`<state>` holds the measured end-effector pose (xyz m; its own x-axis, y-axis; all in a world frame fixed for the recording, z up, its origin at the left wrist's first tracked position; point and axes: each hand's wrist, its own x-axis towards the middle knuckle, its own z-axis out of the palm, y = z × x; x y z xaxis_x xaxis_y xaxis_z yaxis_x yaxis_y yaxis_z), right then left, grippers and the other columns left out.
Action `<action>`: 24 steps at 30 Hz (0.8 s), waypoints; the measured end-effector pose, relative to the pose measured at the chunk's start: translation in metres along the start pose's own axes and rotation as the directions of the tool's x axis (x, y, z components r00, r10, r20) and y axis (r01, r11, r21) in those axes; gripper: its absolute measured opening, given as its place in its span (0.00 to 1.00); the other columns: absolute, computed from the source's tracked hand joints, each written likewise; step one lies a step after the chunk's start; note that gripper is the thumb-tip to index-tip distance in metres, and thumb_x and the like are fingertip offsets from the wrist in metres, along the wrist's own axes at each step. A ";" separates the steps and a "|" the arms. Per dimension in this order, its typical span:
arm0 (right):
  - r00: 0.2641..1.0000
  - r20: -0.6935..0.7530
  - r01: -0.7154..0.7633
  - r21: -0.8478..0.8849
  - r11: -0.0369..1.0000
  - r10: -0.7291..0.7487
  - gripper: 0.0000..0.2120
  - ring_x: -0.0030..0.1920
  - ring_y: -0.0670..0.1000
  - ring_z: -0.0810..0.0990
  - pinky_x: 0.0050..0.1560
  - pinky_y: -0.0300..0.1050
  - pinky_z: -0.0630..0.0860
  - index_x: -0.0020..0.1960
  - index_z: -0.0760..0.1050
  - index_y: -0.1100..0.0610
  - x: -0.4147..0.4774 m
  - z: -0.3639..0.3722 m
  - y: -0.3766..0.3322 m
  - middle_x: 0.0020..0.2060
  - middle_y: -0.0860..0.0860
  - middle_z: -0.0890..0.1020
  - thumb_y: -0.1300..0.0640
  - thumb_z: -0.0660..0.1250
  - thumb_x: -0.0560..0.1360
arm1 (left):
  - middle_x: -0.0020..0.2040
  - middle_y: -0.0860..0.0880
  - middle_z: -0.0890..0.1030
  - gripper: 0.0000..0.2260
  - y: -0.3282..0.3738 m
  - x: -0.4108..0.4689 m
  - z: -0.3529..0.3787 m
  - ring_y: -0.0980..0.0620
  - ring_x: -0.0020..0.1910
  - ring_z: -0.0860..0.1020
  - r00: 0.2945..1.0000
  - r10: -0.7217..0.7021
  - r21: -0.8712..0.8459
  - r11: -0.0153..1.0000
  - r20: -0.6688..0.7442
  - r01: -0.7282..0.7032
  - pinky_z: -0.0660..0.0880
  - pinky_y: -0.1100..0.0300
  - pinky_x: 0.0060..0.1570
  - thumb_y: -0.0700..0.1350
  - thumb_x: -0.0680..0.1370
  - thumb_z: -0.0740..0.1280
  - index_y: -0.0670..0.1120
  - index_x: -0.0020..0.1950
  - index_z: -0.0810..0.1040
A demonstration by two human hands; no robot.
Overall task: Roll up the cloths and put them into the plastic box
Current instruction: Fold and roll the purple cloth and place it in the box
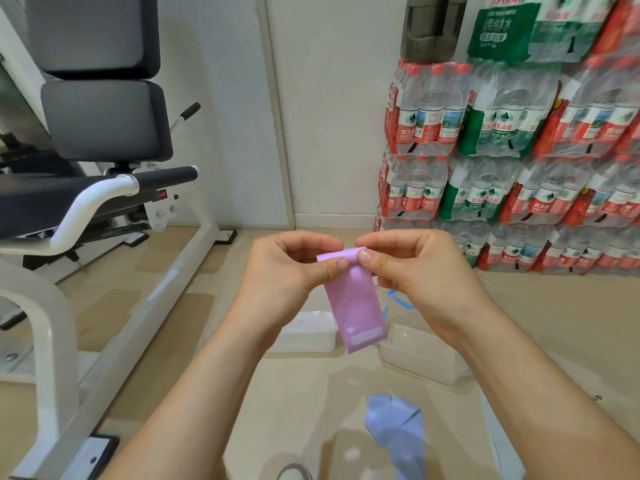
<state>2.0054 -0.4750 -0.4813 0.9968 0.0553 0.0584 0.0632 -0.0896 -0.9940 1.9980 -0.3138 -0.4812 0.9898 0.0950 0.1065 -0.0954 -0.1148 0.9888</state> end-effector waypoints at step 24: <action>1.000 0.001 0.016 0.111 0.994 -0.016 0.05 0.35 0.44 0.80 0.36 0.36 0.74 0.42 0.83 0.54 0.000 -0.003 -0.002 0.36 0.52 0.85 0.63 0.74 0.69 | 0.44 0.45 0.85 0.05 0.000 0.000 -0.002 0.51 0.44 0.82 0.999 -0.004 -0.049 0.999 0.053 0.007 0.78 0.50 0.54 0.43 0.71 0.73 0.44 0.46 0.84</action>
<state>2.0053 -0.4773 -0.4786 0.9955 0.0578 0.0744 0.0733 0.0220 -0.9971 1.9979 -0.3122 -0.4815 0.9944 0.0432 0.0965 -0.0936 -0.0655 0.9935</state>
